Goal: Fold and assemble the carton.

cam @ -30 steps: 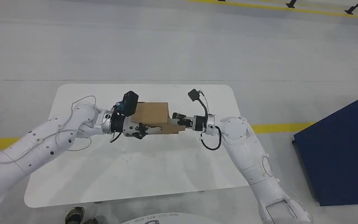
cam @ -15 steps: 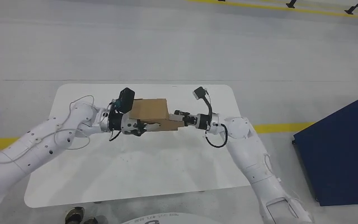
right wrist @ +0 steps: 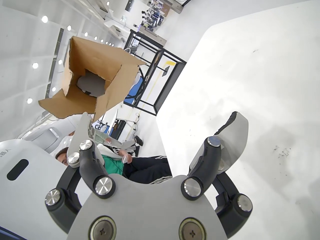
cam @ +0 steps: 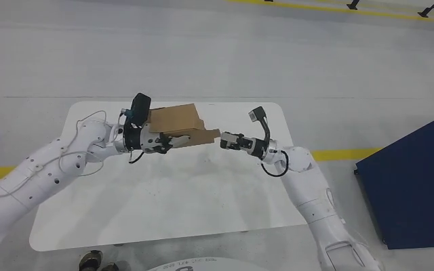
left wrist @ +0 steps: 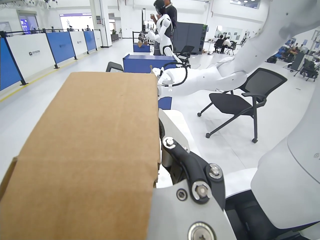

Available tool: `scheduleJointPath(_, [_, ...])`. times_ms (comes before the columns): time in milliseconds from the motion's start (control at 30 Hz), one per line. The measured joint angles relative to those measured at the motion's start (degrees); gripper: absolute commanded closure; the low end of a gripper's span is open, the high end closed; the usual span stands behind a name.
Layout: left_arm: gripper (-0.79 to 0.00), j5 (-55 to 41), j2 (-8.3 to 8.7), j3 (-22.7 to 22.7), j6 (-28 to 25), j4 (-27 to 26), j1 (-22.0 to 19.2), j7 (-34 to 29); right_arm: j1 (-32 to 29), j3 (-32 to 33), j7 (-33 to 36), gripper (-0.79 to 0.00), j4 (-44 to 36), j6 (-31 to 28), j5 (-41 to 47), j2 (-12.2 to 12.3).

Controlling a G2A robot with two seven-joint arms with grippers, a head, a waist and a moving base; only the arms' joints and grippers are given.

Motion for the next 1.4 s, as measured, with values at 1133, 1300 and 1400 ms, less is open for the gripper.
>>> scheduleJointPath(1133, [0.000, -0.1, -1.57, 1.1, 0.0, -1.8, 1.3, -3.5, 3.5, -7.7, 0.0, -0.785, -3.9, 3.1, -5.8, -0.3])
scheduleJointPath(1300, [0.000, -0.1, -1.76, 1.8, 0.0, -1.5, 0.9, -3.3, 4.5, -9.3, -0.7, -0.785, -4.1, 4.2, -7.3, -0.5])
scheduleJointPath(1400, [0.000, -0.1, -1.81, 2.0, 0.0, -1.2, 0.6, -2.8, 4.7, -9.4, -1.1, -0.785, -3.5, 4.0, -6.6, -0.5])
